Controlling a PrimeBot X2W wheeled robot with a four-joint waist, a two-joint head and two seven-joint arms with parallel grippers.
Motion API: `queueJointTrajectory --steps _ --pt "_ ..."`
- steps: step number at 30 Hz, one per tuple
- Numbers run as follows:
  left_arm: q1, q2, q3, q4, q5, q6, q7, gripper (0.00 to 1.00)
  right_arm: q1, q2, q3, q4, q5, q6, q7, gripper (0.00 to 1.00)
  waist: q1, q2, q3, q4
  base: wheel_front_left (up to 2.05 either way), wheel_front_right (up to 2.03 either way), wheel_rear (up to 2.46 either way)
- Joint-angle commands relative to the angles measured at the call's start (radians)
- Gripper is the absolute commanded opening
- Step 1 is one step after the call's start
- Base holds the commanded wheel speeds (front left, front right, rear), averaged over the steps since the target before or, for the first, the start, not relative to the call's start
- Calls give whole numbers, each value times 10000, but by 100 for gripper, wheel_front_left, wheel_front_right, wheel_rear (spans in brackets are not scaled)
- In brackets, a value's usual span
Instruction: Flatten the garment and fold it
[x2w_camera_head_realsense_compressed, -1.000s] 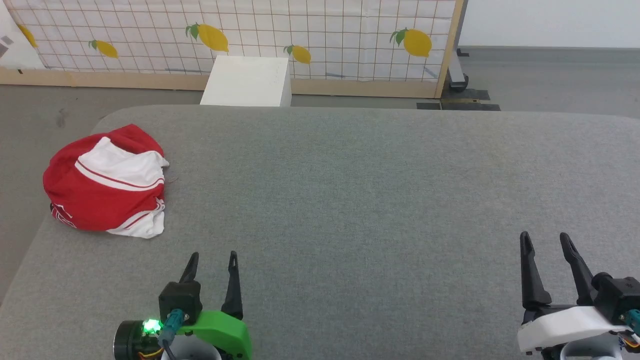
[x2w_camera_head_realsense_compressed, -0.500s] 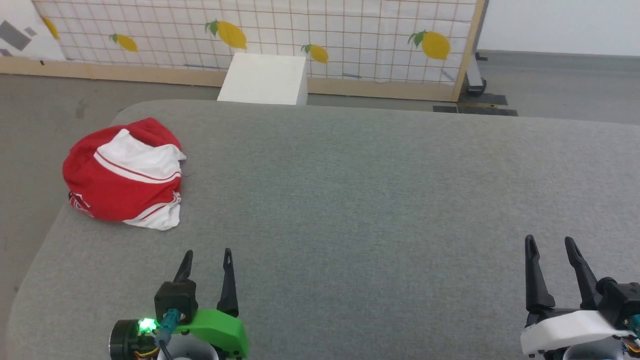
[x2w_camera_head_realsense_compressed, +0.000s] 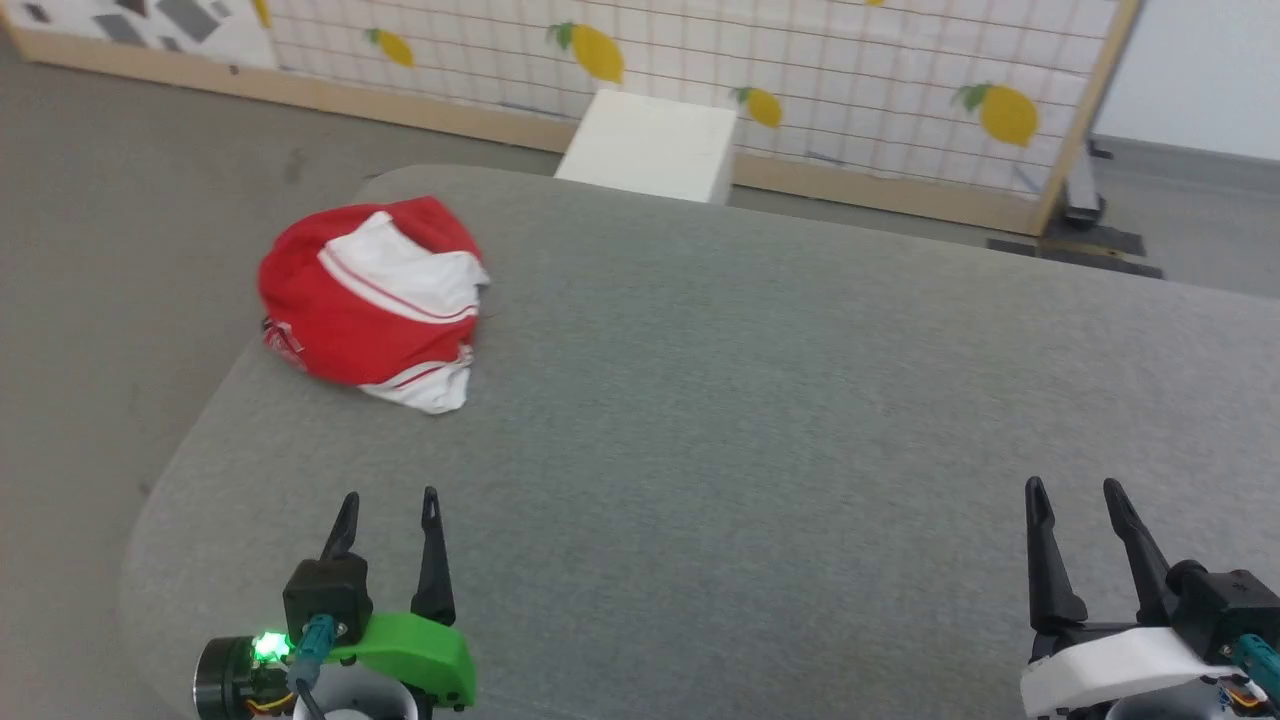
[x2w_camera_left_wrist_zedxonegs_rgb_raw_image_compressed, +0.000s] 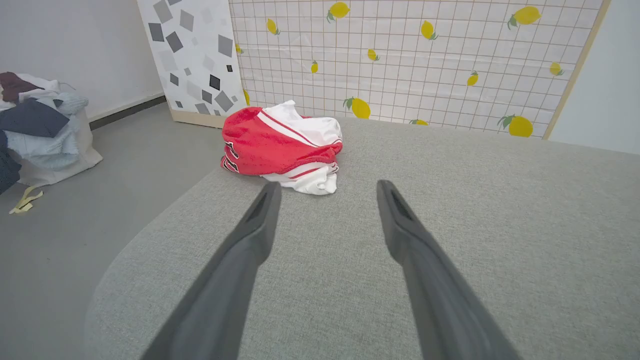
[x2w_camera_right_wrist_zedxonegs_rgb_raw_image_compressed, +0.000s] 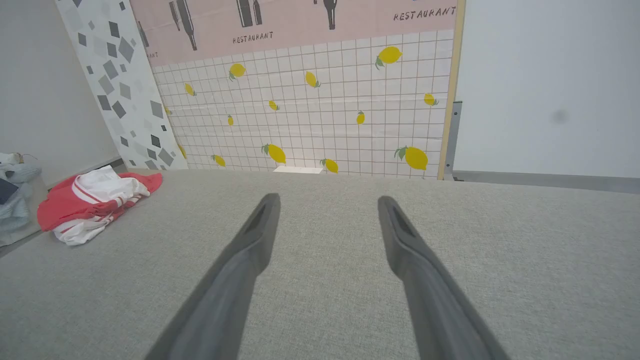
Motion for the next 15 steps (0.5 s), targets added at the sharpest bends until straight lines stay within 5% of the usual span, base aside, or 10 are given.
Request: queueJointTrajectory --steps 1,15 --pt "-49 85 0 -52 -62 57 24 100 -45 13 52 27 13 -15 -59 100 -1 0 34 753 0 0 0" --pt "160 174 -8 -212 -232 190 184 100 -160 13 430 277 24 -15 -59 100 -1 0 128 2534 0 0 0"
